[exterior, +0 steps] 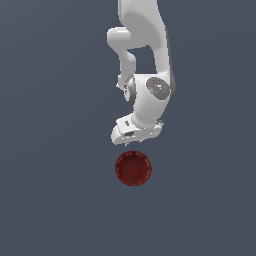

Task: Pick up the object and move it to a goal position.

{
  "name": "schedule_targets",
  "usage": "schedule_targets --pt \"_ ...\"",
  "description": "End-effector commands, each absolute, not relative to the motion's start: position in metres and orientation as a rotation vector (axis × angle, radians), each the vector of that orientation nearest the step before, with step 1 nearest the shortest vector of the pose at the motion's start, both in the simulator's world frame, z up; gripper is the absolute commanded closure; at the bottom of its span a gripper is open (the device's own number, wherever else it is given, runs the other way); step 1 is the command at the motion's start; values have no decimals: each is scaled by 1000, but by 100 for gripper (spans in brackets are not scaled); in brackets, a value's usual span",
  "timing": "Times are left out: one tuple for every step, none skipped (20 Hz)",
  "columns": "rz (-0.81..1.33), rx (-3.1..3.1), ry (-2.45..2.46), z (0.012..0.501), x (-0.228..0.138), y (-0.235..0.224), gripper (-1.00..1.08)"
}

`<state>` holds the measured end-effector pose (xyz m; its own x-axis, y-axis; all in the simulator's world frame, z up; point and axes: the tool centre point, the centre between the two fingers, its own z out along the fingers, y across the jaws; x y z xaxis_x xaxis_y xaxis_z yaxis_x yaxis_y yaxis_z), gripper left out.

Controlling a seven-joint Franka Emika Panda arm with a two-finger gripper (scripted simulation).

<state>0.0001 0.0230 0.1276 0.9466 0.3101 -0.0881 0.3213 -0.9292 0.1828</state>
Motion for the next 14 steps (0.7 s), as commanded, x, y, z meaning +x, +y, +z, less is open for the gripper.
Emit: schedule_targets --pt "-89 2840 573 119 2 27 -20" --pt "-91 2813 611 116 3 28 -20" --pt "-92 2785 649 113 4 30 -20" --pt "-93 2757 686 110 5 32 -20" --pt "-94 2729 724 107 5 34 -20" --pt "-96 2700 761 103 6 36 -20" --pt "-97 2670 797 100 7 38 -20" --pt "-98 2641 834 97 8 40 -20" --pt "-99 2610 870 94 9 42 -20" --pt "-100 2580 905 91 10 44 -20" --pt "-101 2549 940 88 10 46 -20" --pt "-102 2519 973 85 11 48 -20" --pt "-103 2491 1004 83 12 50 -20" --pt "-104 2464 1033 80 13 52 -20"
